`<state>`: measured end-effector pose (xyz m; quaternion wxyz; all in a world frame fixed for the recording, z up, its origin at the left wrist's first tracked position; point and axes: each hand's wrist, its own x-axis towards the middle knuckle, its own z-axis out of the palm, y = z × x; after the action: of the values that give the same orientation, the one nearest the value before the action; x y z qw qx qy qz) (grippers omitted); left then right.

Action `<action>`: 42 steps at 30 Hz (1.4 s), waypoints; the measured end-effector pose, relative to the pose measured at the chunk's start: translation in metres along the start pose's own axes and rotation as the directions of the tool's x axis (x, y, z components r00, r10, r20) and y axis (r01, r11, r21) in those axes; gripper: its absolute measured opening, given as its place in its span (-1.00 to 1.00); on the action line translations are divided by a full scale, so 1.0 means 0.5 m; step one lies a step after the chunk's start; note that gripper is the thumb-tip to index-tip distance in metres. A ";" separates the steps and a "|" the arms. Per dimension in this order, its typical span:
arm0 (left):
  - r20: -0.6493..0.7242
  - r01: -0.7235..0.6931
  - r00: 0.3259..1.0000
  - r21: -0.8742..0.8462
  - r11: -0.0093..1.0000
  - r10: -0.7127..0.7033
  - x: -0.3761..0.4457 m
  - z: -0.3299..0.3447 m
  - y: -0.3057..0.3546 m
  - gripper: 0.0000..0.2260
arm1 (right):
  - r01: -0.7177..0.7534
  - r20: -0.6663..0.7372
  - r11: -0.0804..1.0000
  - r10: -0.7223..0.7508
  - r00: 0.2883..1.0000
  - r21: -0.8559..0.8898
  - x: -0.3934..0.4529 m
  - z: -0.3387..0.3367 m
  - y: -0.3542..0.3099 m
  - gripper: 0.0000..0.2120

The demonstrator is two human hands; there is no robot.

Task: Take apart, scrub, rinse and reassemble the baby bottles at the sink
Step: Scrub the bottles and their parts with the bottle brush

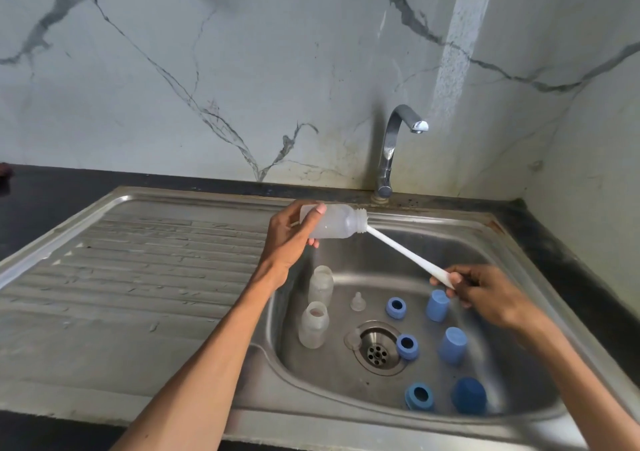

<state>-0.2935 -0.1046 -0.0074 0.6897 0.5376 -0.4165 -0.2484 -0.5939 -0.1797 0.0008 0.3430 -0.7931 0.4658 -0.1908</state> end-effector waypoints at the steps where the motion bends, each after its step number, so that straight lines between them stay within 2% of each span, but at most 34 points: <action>1: 0.020 -0.020 1.000 0.006 1.000 0.020 0.001 -0.005 -0.001 -0.92 | -0.012 -0.002 1.000 0.012 1.000 -0.019 0.001 0.001 0.001 -0.71; 3: 0.096 -0.063 0.994 0.027 0.998 0.060 0.003 -0.016 -0.005 -0.87 | -0.029 -0.019 0.996 0.027 0.999 -0.090 0.003 0.001 0.008 -0.72; 7: 0.268 -0.132 0.960 0.197 0.971 0.077 -0.001 -0.018 -0.008 -0.81 | -0.080 -0.112 0.951 0.048 0.993 -0.298 -0.004 -0.019 0.006 -0.70; 10: 0.281 -0.025 0.960 0.099 0.995 -0.003 -0.009 -0.013 0.004 -0.88 | -0.014 -0.130 0.923 -0.039 0.991 -0.384 -0.006 -0.038 -0.004 -0.63; 13: 0.310 0.170 0.940 -0.069 0.983 -0.141 -0.009 -0.011 0.008 -0.80 | 0.065 -0.100 0.944 -0.102 0.990 -0.322 -0.010 -0.044 -0.002 -0.58; 15: 0.301 0.240 0.937 -0.174 0.955 -0.180 -0.005 -0.009 0.008 -0.78 | 0.096 -0.081 0.970 -0.117 0.990 -0.224 -0.010 -0.037 0.003 -0.64; 18: 0.251 0.263 0.949 -0.287 0.921 -0.193 -0.001 -0.004 0.009 -0.79 | 0.136 -0.037 0.987 -0.140 0.989 -0.080 -0.009 -0.015 -0.001 -0.72; 20: 0.210 0.272 0.955 -0.346 0.898 -0.208 0.002 -0.005 0.009 -0.83 | 0.159 0.008 0.987 -0.159 0.987 -0.015 -0.007 0.002 -0.005 -0.71; 24: 0.103 0.211 0.977 -0.387 0.898 -0.185 0.001 0.002 -0.003 -0.89 | 0.083 0.051 0.993 -0.088 0.995 0.080 -0.001 0.023 -0.002 -0.68; 27: -0.004 0.125 0.991 -0.295 0.947 -0.132 0.001 0.006 -0.010 -0.89 | 0.007 0.014 1.000 -0.007 1.000 0.019 0.002 0.036 -0.006 -0.67; 30: -0.030 0.082 0.996 -0.178 0.981 -0.089 0.005 0.001 -0.008 -0.80 | -0.038 -0.106 0.983 0.019 0.994 -0.181 -0.004 0.036 -0.018 -0.74; 32: -0.067 0.094 0.992 -0.135 0.986 -0.103 0.009 -0.002 -0.006 -0.79 | -0.046 -0.238 0.962 -0.021 0.971 -0.269 -0.019 0.027 -0.032 -0.78; 34: -0.106 0.135 0.983 -0.121 0.983 -0.148 0.013 -0.005 -0.007 -0.82 | -0.021 -0.380 0.959 -0.092 0.920 -0.283 -0.029 0.009 -0.034 -0.71; 36: -0.102 0.186 0.974 -0.139 0.973 -0.201 0.015 -0.005 -0.008 -0.81 | 0.027 -0.457 0.962 -0.153 0.876 -0.271 -0.033 -0.011 -0.032 -0.69; 39: 0.003 0.291 0.956 -0.166 0.942 -0.294 0.012 -0.005 -0.011 -0.76 | 0.167 -0.453 0.945 -0.283 0.846 -0.280 -0.027 -0.027 -0.023 -0.66; 42: 0.085 0.348 0.937 -0.173 0.921 -0.339 0.007 -0.002 -0.012 -0.72 | 0.209 -0.357 0.938 -0.302 0.884 -0.275 -0.018 -0.033 -0.010 -0.67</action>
<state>-0.2901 -0.1085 -0.0123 0.6711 0.5291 -0.3091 -0.4173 -0.6055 -0.1760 0.0158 0.1205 -0.8271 0.4347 -0.3353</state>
